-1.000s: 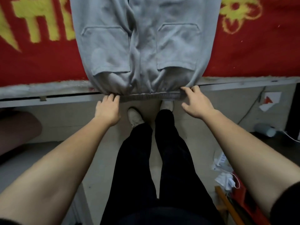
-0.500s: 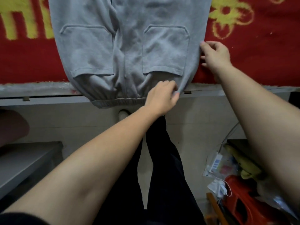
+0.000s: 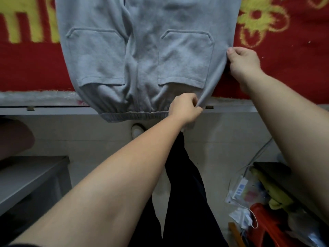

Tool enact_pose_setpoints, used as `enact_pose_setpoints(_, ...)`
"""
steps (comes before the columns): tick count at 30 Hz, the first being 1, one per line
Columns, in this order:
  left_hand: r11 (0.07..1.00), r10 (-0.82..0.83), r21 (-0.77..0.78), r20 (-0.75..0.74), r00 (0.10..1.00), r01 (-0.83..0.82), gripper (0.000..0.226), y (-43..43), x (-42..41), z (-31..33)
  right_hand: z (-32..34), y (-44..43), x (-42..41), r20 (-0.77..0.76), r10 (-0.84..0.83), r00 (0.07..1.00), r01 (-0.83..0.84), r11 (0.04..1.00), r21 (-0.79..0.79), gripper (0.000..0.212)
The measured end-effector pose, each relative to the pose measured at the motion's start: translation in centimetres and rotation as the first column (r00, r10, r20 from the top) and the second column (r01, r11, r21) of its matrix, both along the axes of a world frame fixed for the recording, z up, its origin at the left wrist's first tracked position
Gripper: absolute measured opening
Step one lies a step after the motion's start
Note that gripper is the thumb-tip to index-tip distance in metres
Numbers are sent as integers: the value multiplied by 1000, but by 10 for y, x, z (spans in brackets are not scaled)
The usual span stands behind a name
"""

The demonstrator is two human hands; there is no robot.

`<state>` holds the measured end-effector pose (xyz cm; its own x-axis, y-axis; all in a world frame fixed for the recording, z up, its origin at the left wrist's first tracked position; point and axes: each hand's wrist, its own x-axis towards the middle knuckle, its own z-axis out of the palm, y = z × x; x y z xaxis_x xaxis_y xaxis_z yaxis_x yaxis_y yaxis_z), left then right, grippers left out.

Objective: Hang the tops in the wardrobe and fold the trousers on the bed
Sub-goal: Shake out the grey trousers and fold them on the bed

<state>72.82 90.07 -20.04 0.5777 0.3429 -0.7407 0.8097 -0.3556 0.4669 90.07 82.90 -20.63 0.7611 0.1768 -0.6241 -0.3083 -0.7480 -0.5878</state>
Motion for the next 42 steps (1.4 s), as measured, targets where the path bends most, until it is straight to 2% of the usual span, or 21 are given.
enact_pose_setpoints(3, 928, 297, -252, 50, 954, -276, 24, 31, -10, 14, 20, 23, -9, 101, 11, 995, -10, 1000, -12, 27)
enact_pose_setpoints(7, 807, 509, -364, 30, 860, -465, 33, 82, -35, 35, 56, 90, -36, 270, 143, 952, -159, 987, 37, 33)
enact_pose_setpoints(9, 701, 631, -419, -13, 776, -577, 38, 111, -56, 43, 70, 133, -54, 343, 220, 913, -259, 963, 71, 32)
enact_pose_setpoints(11, 604, 738, -410, -38, 674, -684, 37, 143, -81, 51, 76, 181, -75, 368, 309, 877, -368, 924, 102, 30)
enact_pose_setpoints(14, 526, 831, -291, -27, 556, -799, 35, 183, -121, 49, 68, 238, -105, 254, 471, 845, -518, 840, 163, 28)
enact_pose_setpoints(16, 514, 849, -184, -35, 528, -838, 33, 201, -145, 41, 54, 258, -122, 150, 606, 782, -624, 763, 171, 32)
enact_pose_setpoints(18, 505, 853, -138, -72, 517, -852, 27, 211, -163, 31, 40, 262, -131, 91, 689, 719, -695, 713, 95, 33)
enact_pose_setpoints(20, 474, 866, -120, -112, 487, -872, 18, 217, -173, 22, 28, 252, -137, 40, 632, 774, -633, 770, 86, 22)
enact_pose_setpoints(22, 440, 885, -149, -97, 456, -885, 16, 218, -173, 15, 20, 237, -140, -6, 528, 849, -524, 844, 113, 31)
enact_pose_setpoints(24, 492, 863, -179, -25, 504, -852, 17, 213, -169, 10, 16, 224, -141, -90, 382, 920, -360, 913, 192, 33)
enact_pose_setpoints(26, 601, 797, -180, 71, 599, -778, 26, 207, -166, 8, 17, 220, -141, -204, 228, 952, -170, 949, 266, 32)
enact_pose_setpoints(28, 687, 726, -82, 119, 677, -722, 35, 205, -164, 7, 19, 223, -142, -257, 179, 950, -104, 954, 280, 28)
enact_pose_setpoints(30, 714, 698, -30, 111, 707, -700, 37, 210, -163, 8, 21, 230, -142, -258, 198, 946, -131, 958, 255, 28)
enact_pose_setpoints(34, 761, 648, -41, 84, 757, -647, 18, 220, -160, 16, 28, 246, -144, -192, 274, 942, -237, 952, 195, 24)
enact_pose_setpoints(36, 753, 657, -46, 81, 749, -656, 17, 223, -160, 18, 28, 258, -145, -113, 302, 946, -282, 945, 164, 20)
enact_pose_setpoints(38, 746, 665, -58, 85, 742, -663, 16, 224, -161, 20, 28, 271, -146, -45, 282, 958, -273, 950, 150, 27)
enact_pose_setpoints(40, 740, 672, -79, 83, 736, -668, 16, 223, -164, 21, 27, 284, -152, 21, 268, 963, -268, 950, 160, 21)
enact_pose_setpoints(42, 720, 693, -131, 75, 717, -682, 19, 221, -170, 21, 28, 292, -159, 104, 282, 954, -293, 948, 122, 28)
